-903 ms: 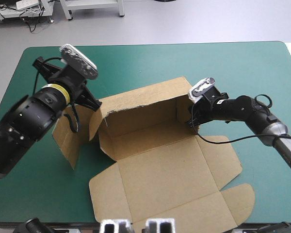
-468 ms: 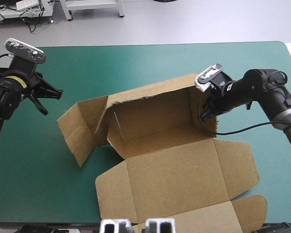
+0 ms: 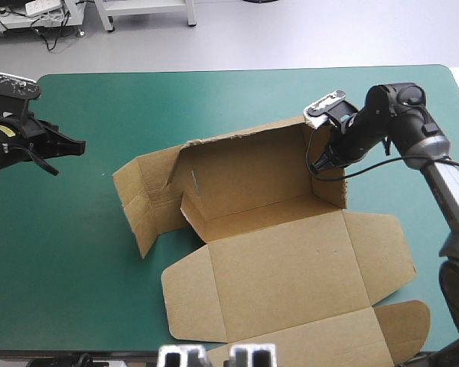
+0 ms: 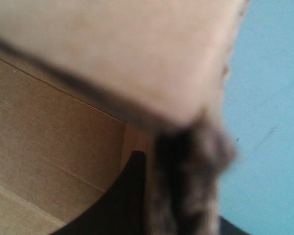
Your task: Fold the box
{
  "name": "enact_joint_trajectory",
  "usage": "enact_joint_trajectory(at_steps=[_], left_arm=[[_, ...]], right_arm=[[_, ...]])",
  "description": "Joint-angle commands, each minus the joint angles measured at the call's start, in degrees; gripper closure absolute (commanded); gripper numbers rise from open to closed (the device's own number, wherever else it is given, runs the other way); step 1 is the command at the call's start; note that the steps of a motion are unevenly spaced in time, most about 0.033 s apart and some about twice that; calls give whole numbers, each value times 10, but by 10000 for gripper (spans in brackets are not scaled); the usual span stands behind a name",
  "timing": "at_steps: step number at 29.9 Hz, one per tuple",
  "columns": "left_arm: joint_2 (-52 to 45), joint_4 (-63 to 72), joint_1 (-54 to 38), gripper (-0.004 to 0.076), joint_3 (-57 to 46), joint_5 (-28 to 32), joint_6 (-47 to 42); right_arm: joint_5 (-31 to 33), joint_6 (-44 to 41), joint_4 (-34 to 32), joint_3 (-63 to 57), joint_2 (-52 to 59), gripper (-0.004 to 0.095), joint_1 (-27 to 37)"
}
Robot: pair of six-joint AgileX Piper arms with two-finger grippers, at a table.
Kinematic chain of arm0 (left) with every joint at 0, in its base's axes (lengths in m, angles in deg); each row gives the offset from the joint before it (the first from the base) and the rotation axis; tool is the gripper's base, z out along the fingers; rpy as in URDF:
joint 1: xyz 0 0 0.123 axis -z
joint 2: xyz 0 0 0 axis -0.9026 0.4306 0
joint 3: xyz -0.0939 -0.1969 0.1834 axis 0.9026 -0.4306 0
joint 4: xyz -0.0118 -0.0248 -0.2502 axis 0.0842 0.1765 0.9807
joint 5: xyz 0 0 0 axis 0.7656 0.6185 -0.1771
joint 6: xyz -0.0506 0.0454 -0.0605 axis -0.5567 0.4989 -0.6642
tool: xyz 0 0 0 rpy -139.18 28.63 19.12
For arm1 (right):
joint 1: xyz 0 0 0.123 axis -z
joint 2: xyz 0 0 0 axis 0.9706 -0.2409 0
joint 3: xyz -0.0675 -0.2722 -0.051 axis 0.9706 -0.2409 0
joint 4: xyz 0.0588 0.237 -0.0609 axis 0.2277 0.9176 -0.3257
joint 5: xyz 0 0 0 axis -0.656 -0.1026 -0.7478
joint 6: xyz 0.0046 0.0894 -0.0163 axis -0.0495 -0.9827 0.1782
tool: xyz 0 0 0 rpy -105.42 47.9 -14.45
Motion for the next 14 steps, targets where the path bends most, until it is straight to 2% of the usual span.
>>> enact_joint_trajectory(at_steps=[1, 4, 6, 9, 13, 14], left_arm=[[-12, 23, -2, 713, 16, 24, 5], [-12, 29, -2, 714, 16, 23, 7], [-12, 29, -2, 713, 16, 21, 17], [-12, 29, -2, 715, 16, 17, 20], [-12, 35, -2, 715, 16, 17, 21], [-12, 38, -2, 715, 16, 17, 22]], right_arm=[[19, 10, -16, 45, -31, 932, 3], [19, 21, -13, 78, -71, 917, 3], [19, 33, -7, 100, -87, 855, 3], [19, 31, -7, 130, -93, 660, 3], [19, -8, -7, 184, -84, 306, 3], [19, -19, -7, 197, -81, 254, 3]])
